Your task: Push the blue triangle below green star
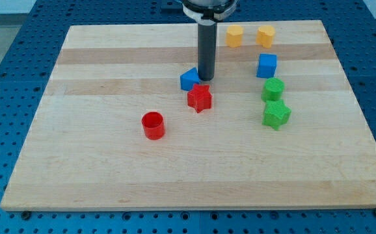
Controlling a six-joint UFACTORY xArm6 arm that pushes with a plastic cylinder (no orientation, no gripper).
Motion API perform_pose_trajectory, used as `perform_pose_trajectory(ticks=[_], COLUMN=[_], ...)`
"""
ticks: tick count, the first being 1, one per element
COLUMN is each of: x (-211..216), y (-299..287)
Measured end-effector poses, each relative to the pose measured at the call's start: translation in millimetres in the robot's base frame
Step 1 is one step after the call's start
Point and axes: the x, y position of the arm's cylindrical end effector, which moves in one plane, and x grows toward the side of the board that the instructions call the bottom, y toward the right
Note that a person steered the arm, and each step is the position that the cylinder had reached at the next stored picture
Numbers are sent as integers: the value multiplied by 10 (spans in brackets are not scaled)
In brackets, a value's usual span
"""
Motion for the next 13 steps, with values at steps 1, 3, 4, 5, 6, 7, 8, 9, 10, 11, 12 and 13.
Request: perform_pose_trajectory(ticks=[1, 3, 4, 5, 6, 7, 8, 9, 10, 11, 12, 13], x=[181, 976, 907, 390, -59, -80, 494, 962, 1352, 1473, 1695, 1868], y=[-2, -742, -1162, -1093, -701, -546, 249, 305, 187, 20, -129, -430])
